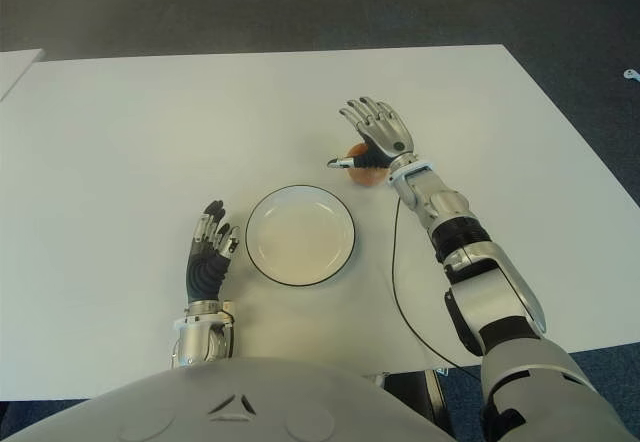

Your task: Put the apples into the plate.

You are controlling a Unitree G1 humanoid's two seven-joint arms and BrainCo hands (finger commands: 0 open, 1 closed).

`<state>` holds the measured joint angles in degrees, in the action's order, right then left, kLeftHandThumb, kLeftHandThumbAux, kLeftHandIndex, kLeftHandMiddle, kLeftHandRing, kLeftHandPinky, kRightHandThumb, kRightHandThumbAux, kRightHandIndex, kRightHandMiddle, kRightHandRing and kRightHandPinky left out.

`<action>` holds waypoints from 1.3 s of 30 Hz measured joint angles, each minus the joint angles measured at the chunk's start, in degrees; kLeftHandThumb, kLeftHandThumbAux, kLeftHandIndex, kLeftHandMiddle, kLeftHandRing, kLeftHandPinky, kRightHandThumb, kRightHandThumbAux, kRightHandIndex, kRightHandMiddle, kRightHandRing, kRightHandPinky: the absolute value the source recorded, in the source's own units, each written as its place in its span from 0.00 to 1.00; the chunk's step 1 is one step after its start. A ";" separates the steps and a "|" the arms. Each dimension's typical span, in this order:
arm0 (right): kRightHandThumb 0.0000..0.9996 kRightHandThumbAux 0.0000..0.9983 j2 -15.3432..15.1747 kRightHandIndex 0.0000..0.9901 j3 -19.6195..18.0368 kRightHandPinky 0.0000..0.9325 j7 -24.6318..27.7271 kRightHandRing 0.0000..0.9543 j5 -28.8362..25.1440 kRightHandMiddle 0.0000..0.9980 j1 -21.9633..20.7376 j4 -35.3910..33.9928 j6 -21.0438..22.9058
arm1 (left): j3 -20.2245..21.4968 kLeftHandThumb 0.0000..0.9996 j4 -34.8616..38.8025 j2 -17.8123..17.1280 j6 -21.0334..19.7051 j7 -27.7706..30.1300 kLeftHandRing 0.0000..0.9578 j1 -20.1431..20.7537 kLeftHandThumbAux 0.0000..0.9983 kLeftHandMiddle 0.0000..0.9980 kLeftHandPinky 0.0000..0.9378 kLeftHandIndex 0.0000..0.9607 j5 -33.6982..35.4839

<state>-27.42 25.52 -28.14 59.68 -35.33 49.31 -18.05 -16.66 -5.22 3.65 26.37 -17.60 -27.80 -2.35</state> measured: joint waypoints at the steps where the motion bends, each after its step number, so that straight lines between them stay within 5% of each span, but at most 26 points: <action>1: 0.27 0.17 0.27 0.00 0.41 0.00 -0.23 0.00 -0.26 0.00 -0.23 0.97 0.00 | 0.02 0.00 0.02 -0.01 -0.05 0.00 0.03 0.00 0.65 0.07 0.01 0.11 0.00; 12: 0.27 0.18 1.84 0.00 3.04 0.00 -1.91 0.00 -2.95 0.00 -3.10 9.91 -0.33 | 0.19 0.00 0.25 -0.13 -0.73 0.00 0.02 0.16 0.64 0.05 0.01 0.08 -0.16; 39: 0.28 0.18 2.91 0.00 5.83 0.00 -3.89 0.00 -8.22 0.00 -5.72 18.07 -1.24 | 2.04 0.01 -1.30 -0.72 -0.52 1.62 0.01 2.22 0.65 0.05 0.02 0.07 0.01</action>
<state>-24.51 31.35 -32.03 51.46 -41.05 67.38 -19.29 -14.62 -6.52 2.93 25.85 -15.98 -25.57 -2.34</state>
